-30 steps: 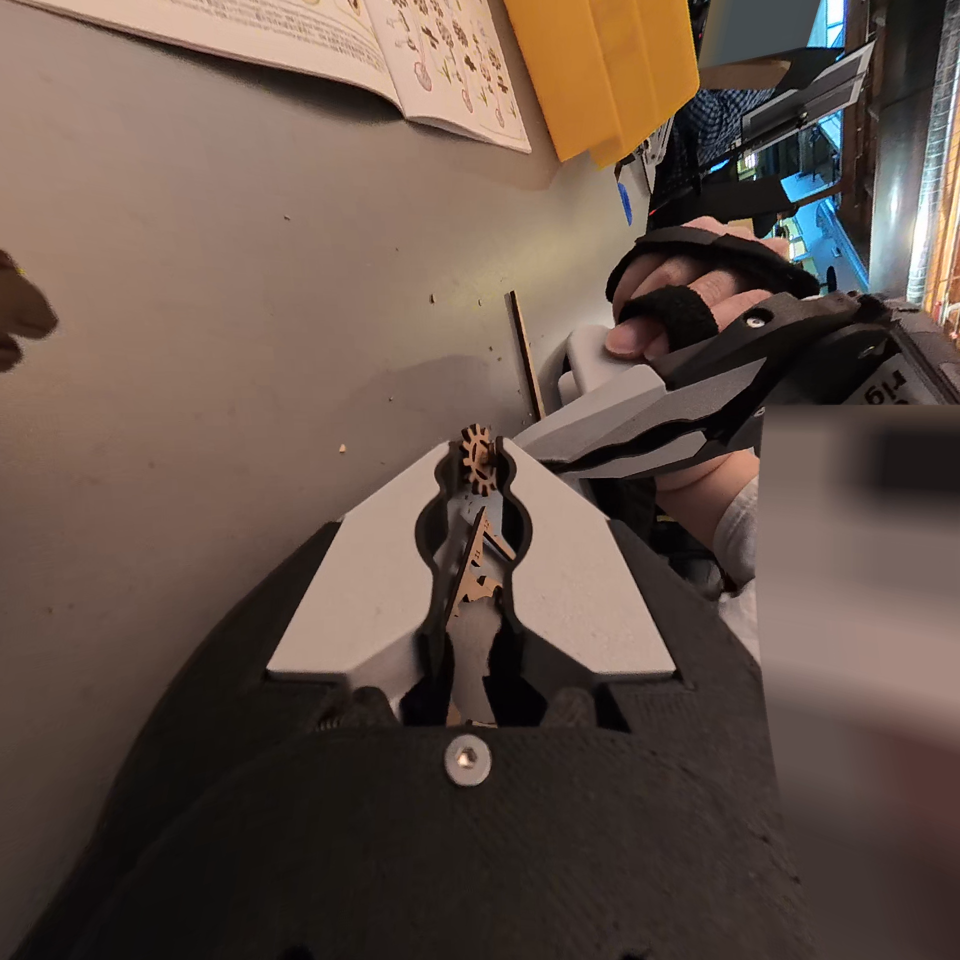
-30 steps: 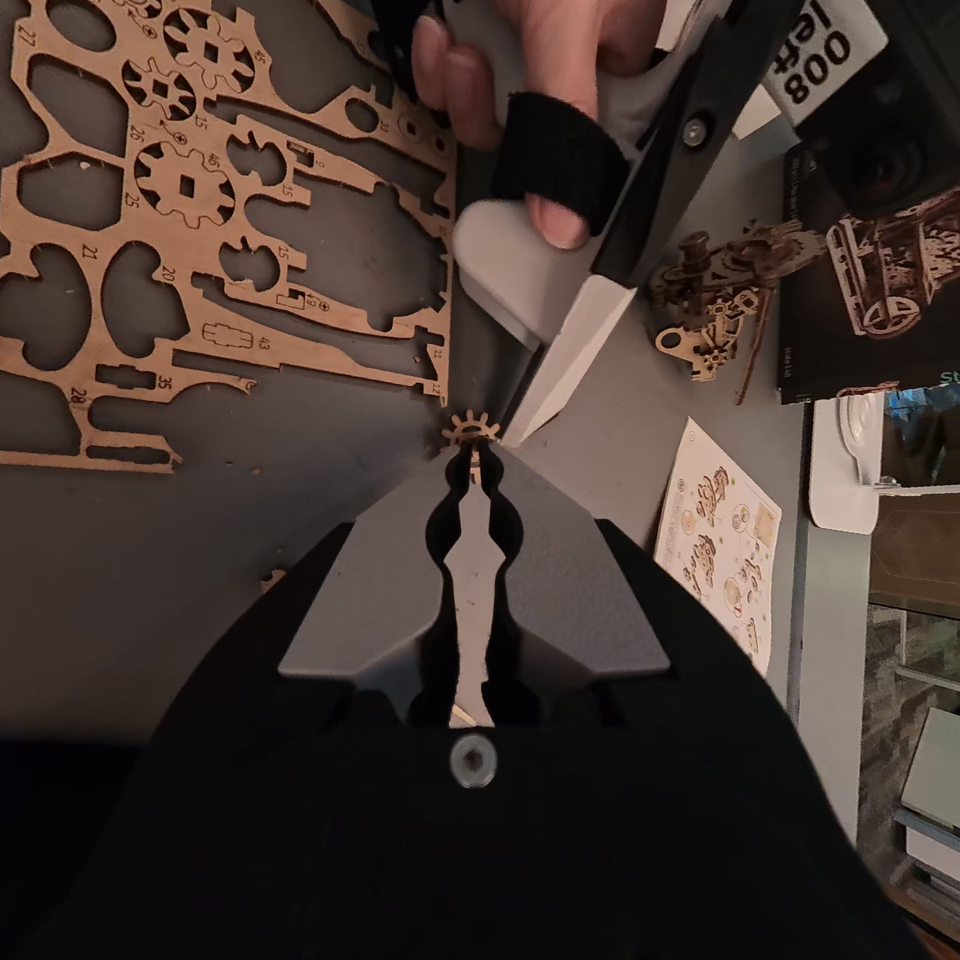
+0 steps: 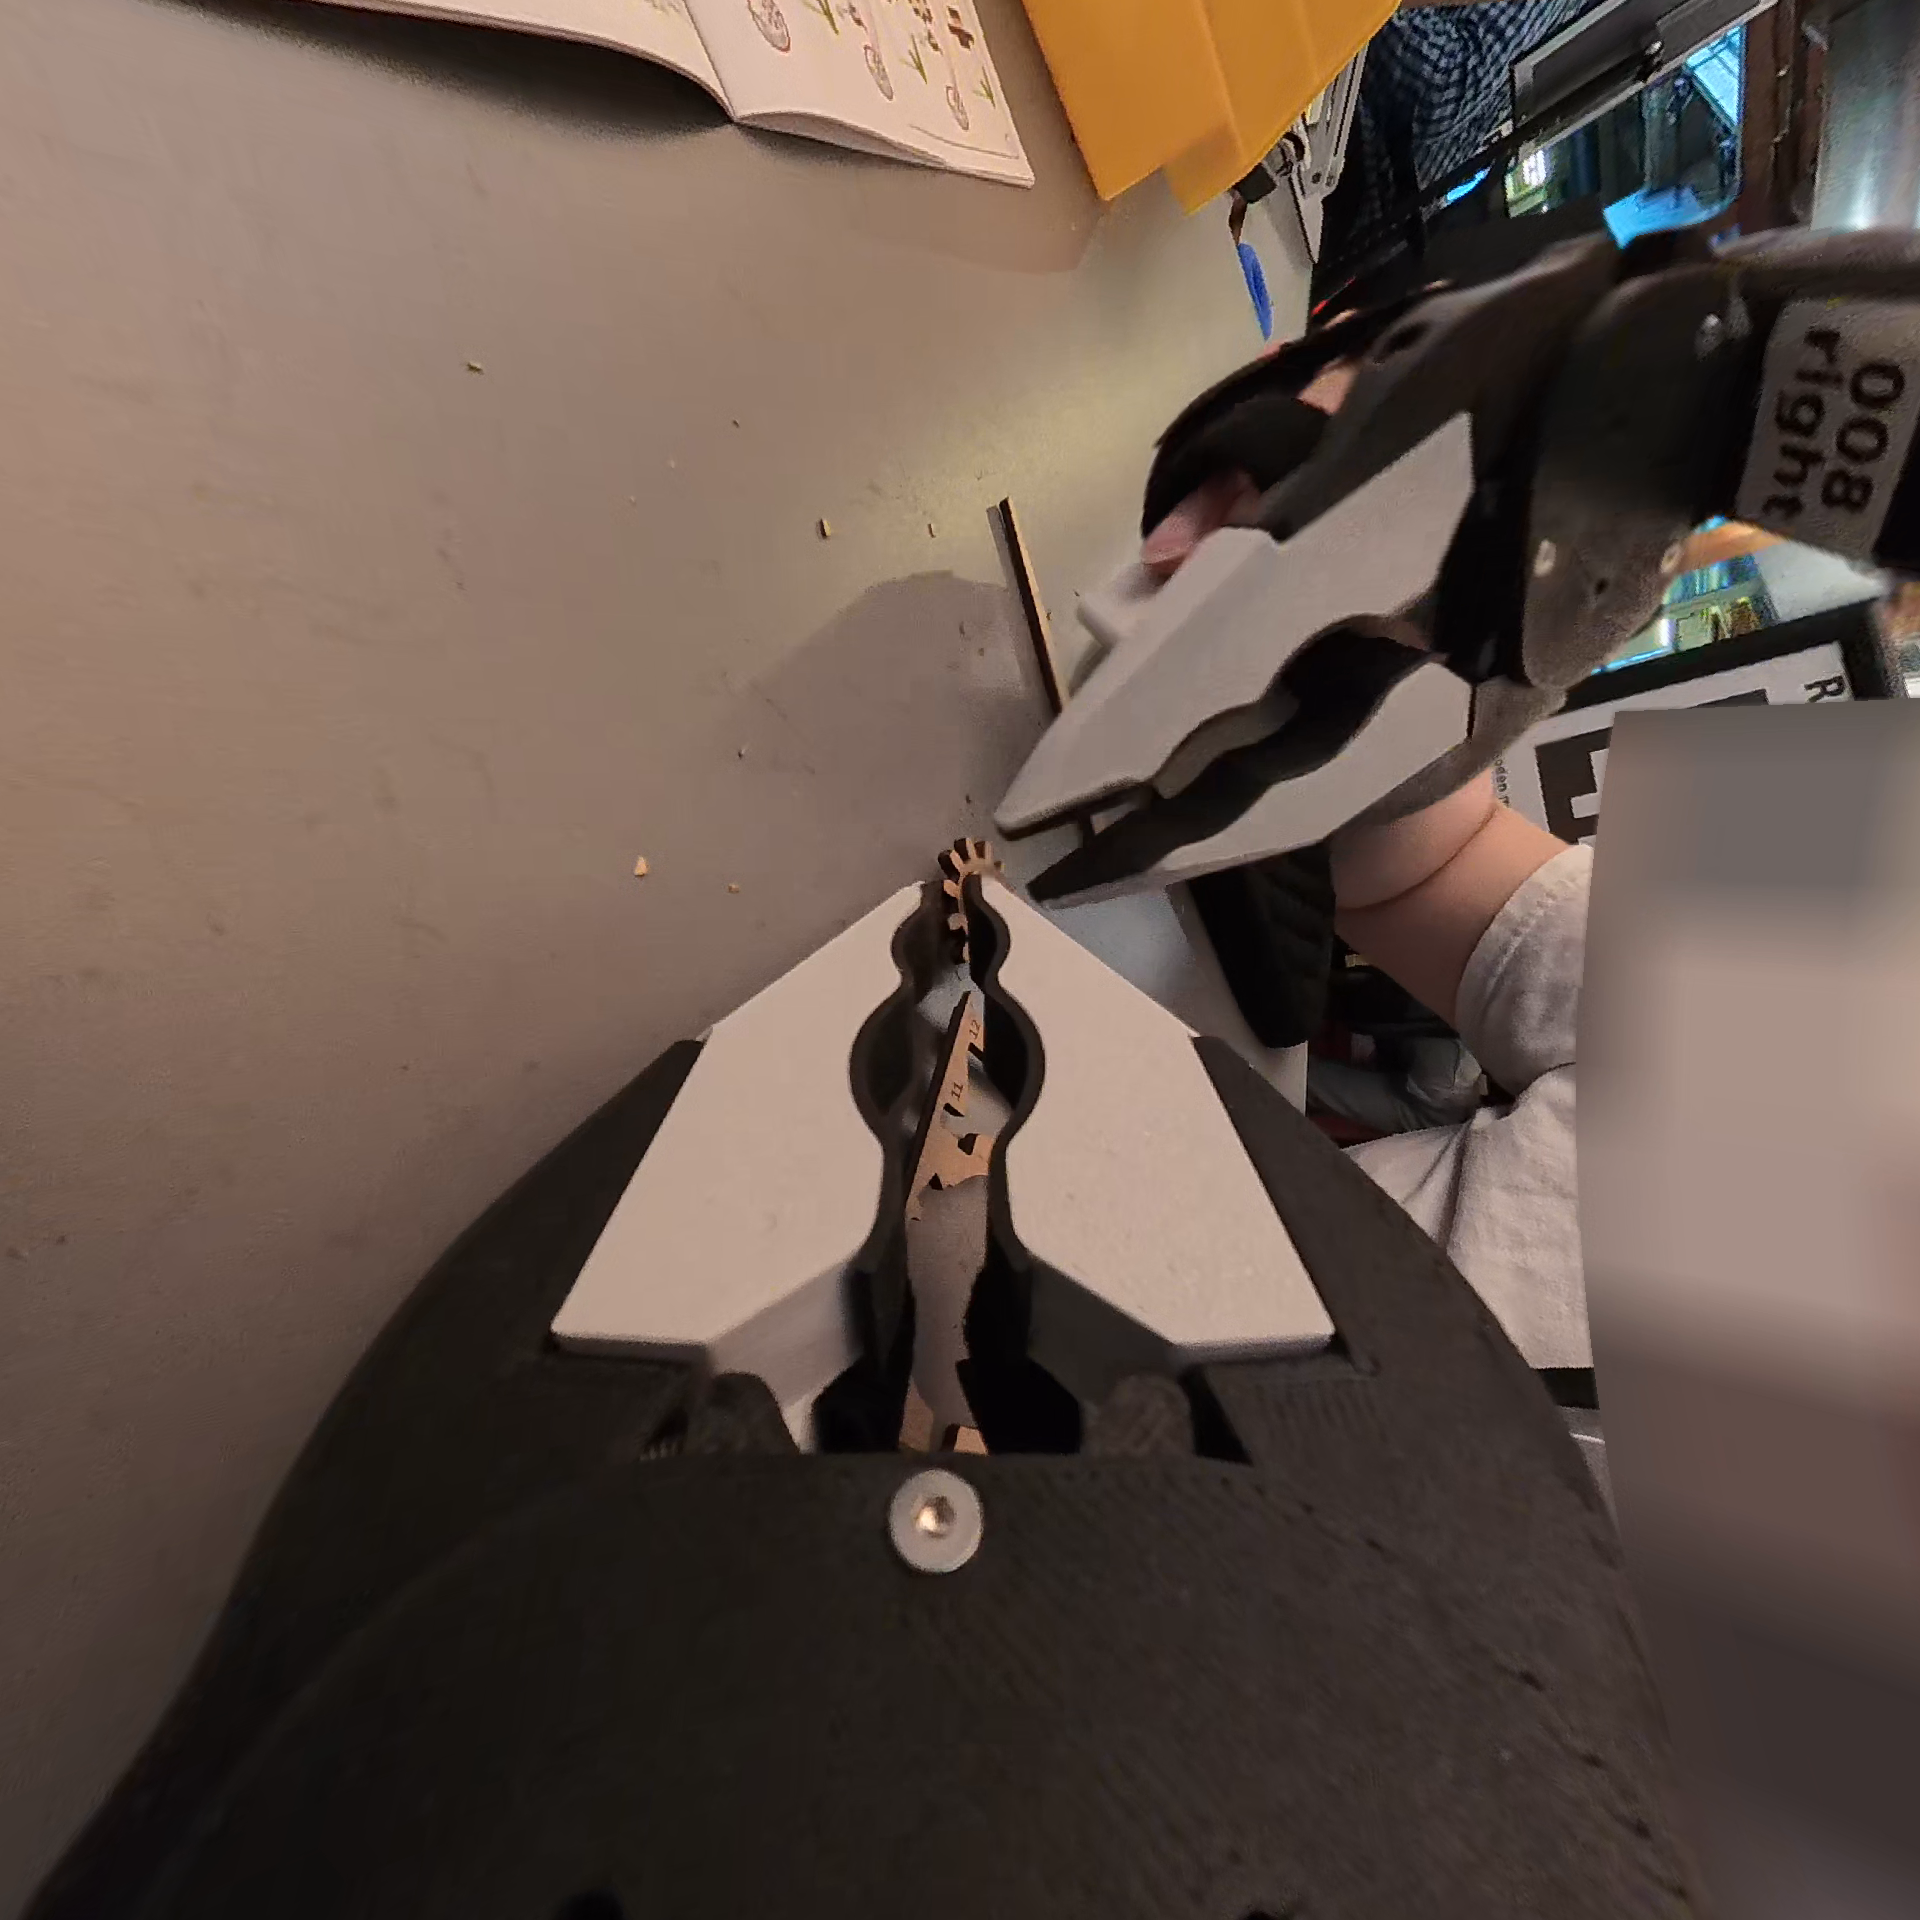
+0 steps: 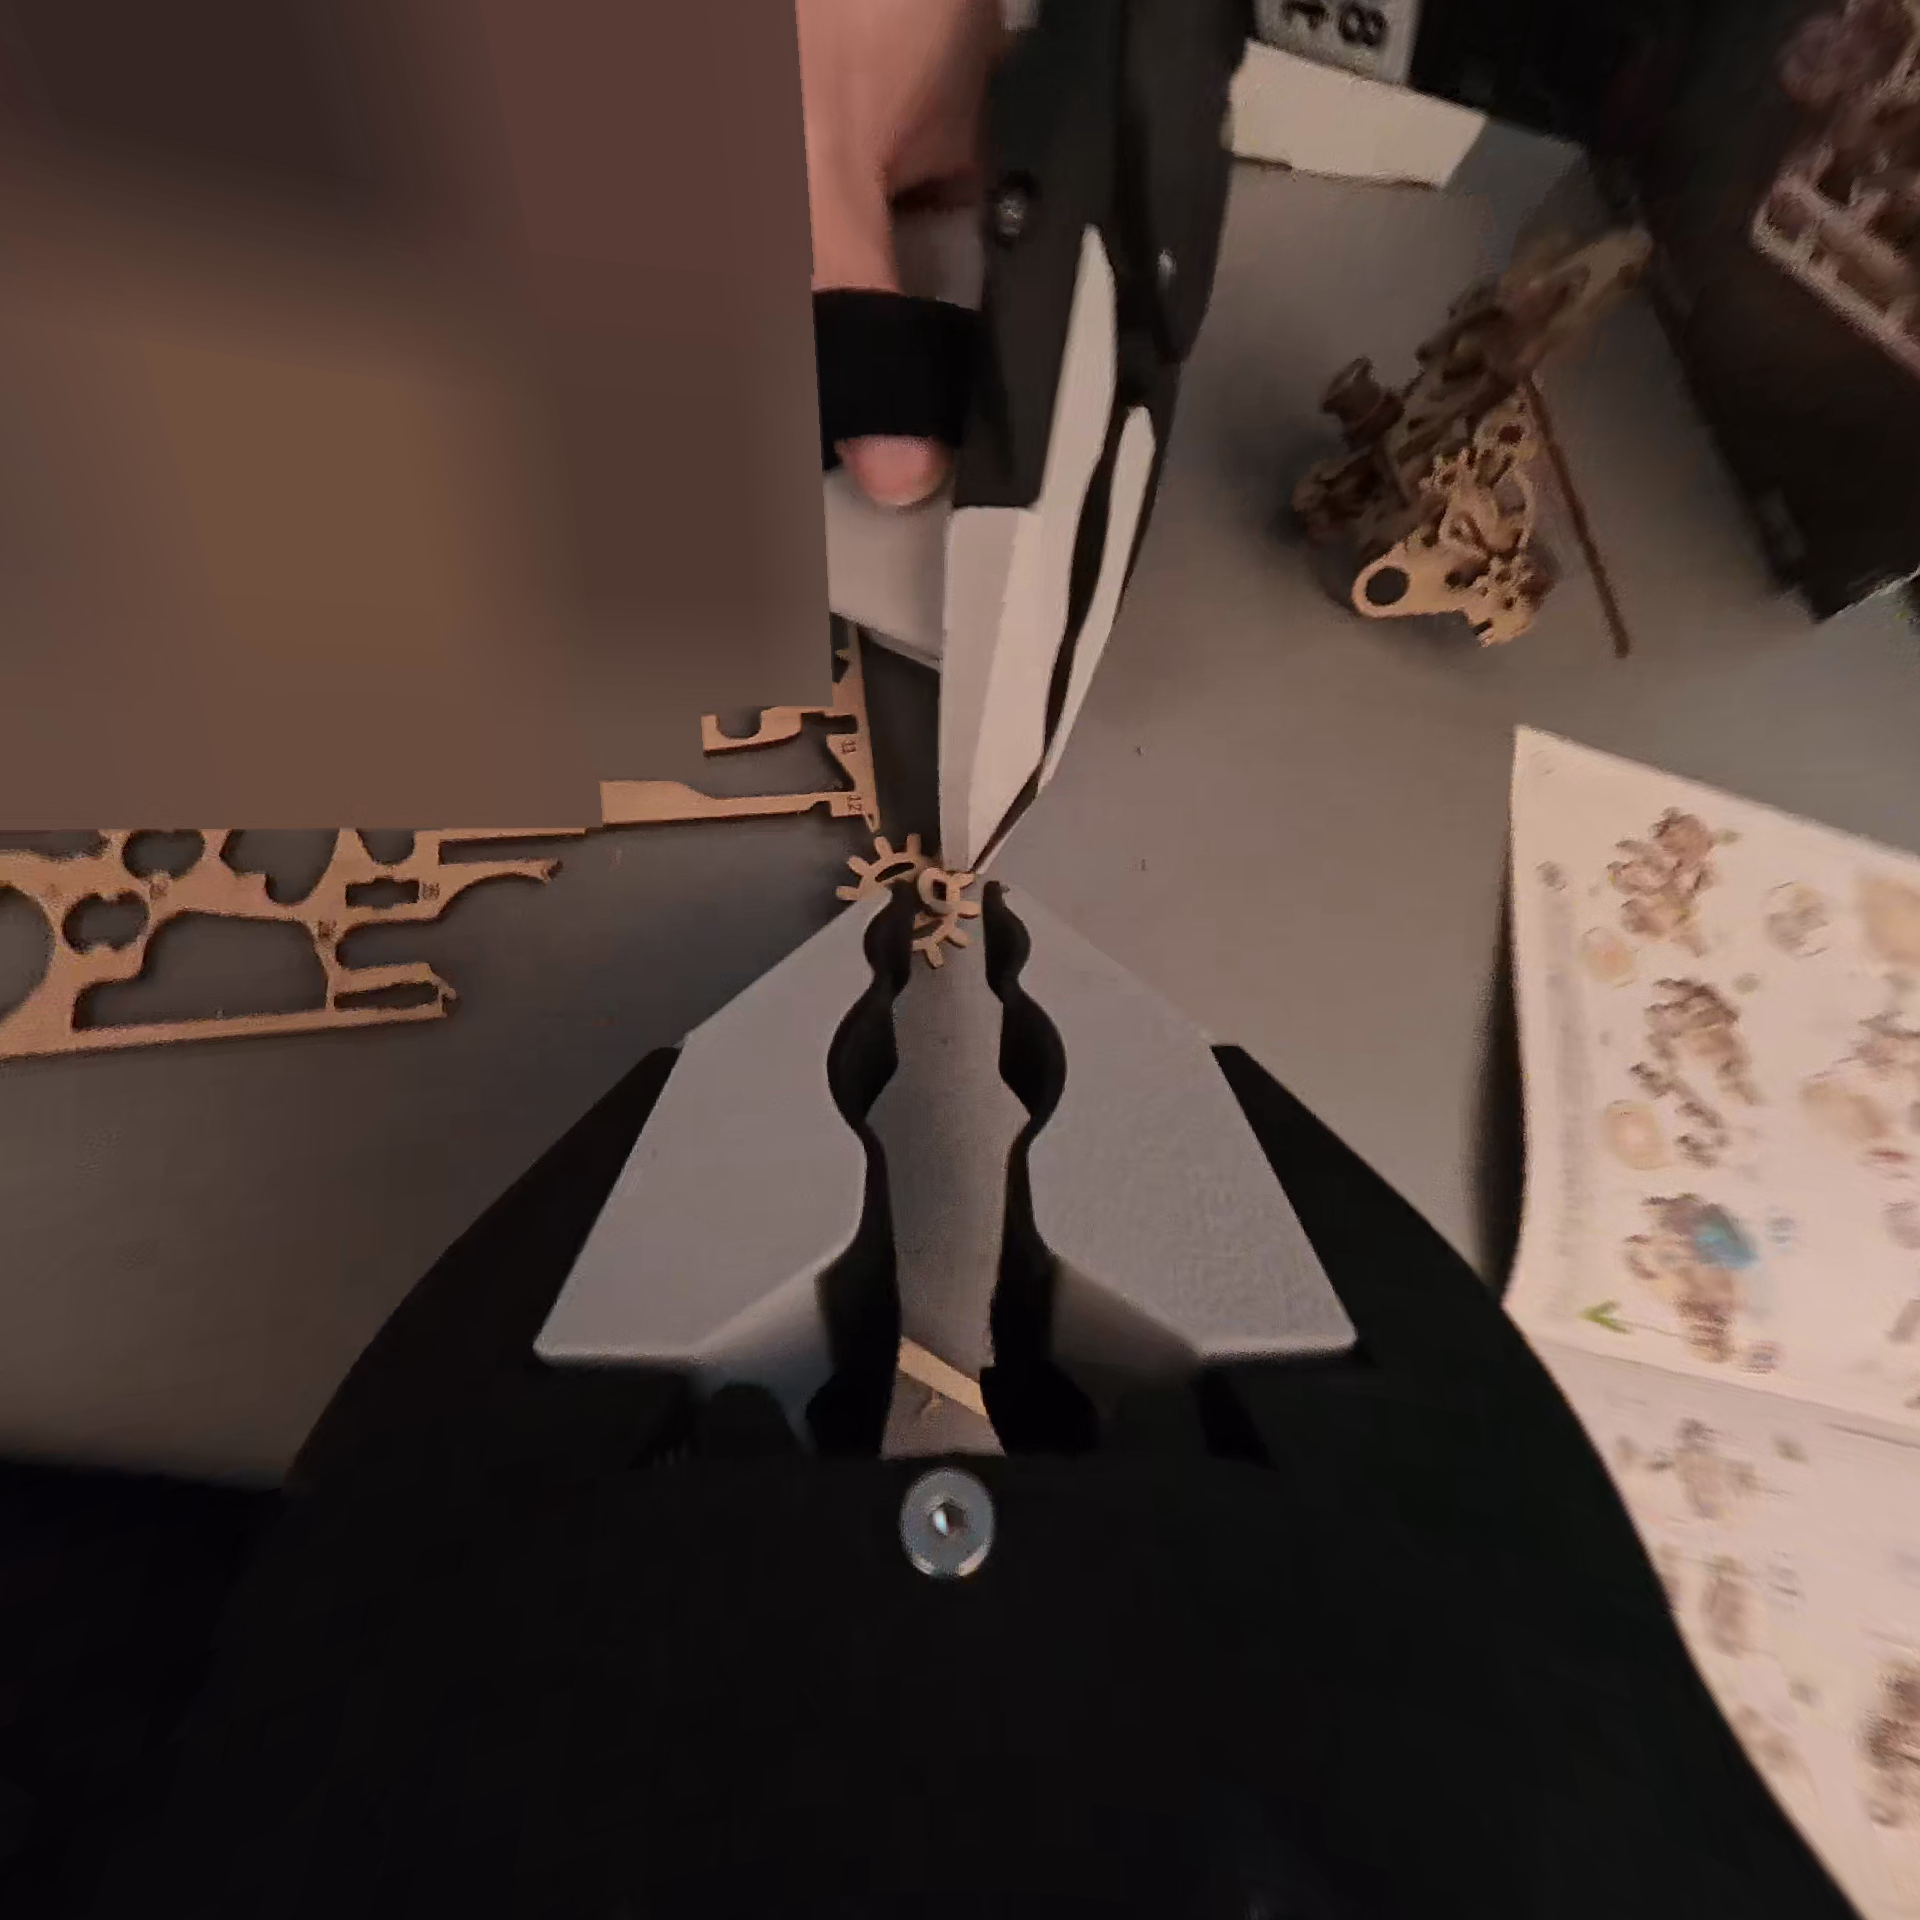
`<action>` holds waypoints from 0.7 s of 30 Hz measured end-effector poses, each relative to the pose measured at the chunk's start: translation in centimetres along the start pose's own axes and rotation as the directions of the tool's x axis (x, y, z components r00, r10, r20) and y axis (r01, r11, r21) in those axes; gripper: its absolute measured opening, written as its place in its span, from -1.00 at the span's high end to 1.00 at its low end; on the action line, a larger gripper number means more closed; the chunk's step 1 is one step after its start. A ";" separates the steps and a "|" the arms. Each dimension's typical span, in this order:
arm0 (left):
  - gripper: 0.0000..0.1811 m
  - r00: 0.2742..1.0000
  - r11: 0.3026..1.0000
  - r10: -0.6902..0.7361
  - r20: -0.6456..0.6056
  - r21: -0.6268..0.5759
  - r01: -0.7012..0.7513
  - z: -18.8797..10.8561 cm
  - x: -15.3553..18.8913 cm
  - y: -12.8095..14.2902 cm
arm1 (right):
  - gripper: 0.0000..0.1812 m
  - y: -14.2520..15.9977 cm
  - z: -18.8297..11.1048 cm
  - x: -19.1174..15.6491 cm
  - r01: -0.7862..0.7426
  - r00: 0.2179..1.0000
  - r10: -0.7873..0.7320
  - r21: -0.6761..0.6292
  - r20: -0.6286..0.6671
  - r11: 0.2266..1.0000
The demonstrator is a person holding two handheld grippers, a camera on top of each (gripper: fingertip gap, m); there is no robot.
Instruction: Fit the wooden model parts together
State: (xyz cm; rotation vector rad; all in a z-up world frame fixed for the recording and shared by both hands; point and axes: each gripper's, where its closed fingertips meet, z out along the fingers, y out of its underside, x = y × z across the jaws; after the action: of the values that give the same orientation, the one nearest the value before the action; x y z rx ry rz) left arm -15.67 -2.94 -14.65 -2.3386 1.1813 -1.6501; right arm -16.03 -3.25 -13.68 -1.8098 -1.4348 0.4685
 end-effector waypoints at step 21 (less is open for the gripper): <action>0.98 1.000 1.000 0.012 0.005 0.002 -0.012 0.0 0.0 0.0 | 0.91 0.2 0.8 -0.5 -0.294 0.946 0.290 0.008 0.143 0.956</action>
State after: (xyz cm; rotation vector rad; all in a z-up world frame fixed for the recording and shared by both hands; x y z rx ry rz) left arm -15.66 -2.99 -14.64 -2.3279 1.1898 -1.6402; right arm -16.58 -3.49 -14.44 -2.0093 -1.2451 0.7769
